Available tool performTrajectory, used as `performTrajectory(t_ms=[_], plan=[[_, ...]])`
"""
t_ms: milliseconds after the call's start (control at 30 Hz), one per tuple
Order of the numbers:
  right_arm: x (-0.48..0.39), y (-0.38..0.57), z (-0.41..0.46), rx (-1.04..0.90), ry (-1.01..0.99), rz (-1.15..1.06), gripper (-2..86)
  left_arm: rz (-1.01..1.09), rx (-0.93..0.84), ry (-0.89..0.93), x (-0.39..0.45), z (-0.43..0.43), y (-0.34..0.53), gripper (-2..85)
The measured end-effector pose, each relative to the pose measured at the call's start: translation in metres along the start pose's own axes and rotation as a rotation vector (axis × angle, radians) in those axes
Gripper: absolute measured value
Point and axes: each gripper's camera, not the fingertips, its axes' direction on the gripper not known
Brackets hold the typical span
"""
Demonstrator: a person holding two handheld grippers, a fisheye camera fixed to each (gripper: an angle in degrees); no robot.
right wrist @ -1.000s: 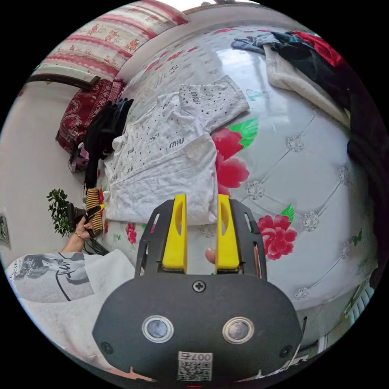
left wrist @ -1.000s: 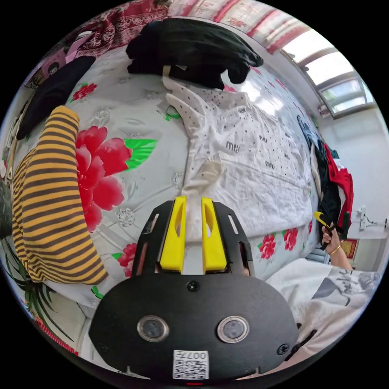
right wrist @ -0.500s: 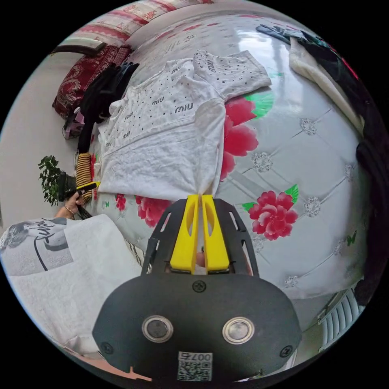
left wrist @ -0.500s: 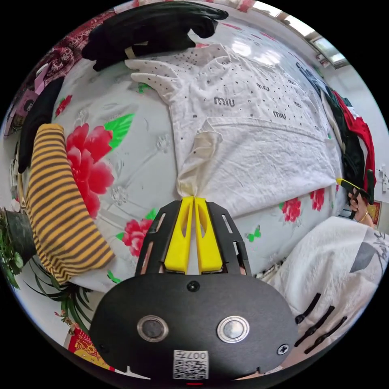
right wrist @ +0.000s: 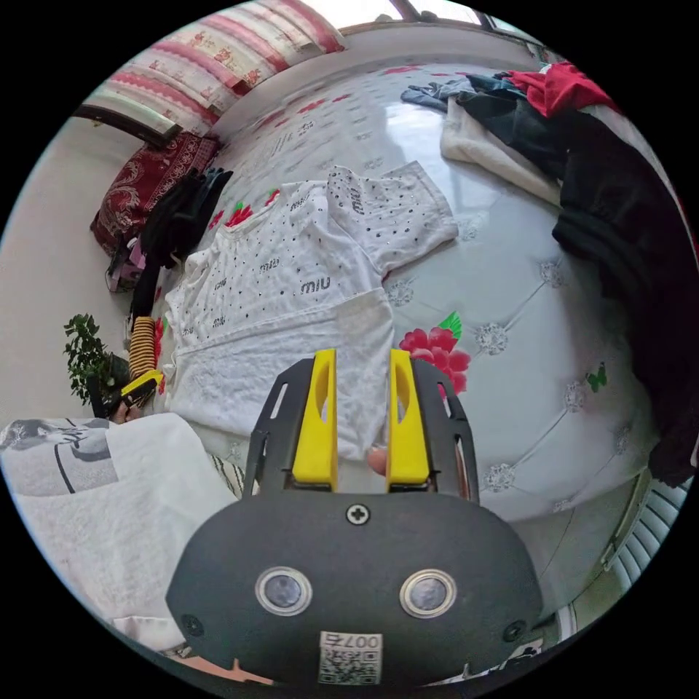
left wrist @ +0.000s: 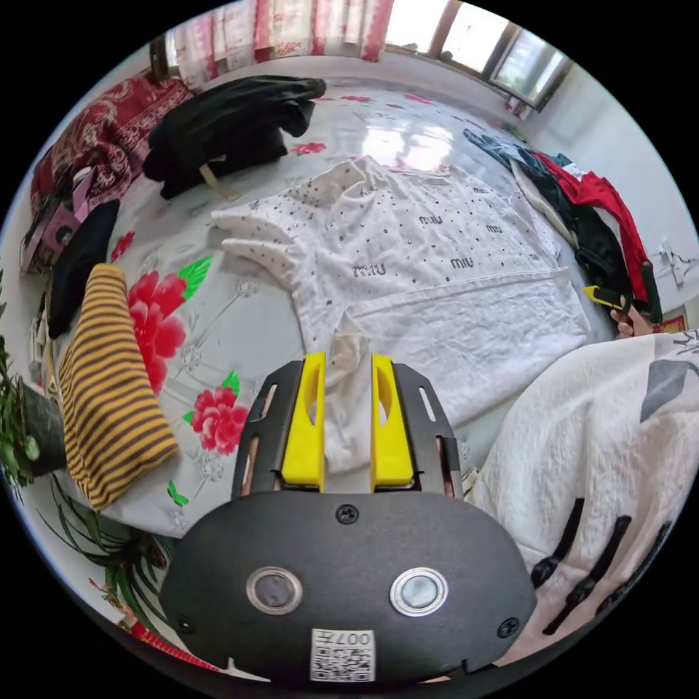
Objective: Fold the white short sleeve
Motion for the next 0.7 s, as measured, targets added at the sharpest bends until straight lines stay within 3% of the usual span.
performTrajectory(t_ms=[133, 267, 500, 700], plan=[[0.000, -0.016, 0.029, -0.047, 0.052, 0.024, 3.7, 0.009, -0.114, -0.084, -0.013, 0.036, -0.012, 2.9], [0.001, -0.015, 0.030, -0.050, 0.106, 0.056, 0.8, -0.092, -0.078, 0.020, -0.056, 0.018, -0.007, -0.4], [-0.006, -0.005, -0.013, 0.107, 0.030, 0.016, -0.2, -0.297, 0.099, 0.189, -0.157, -0.048, 0.028, -0.3], [0.006, -0.028, 0.022, 0.010, 0.123, 0.114, 0.5, -0.501, 0.011, 0.183, -0.247, -0.015, 0.027, 4.2]])
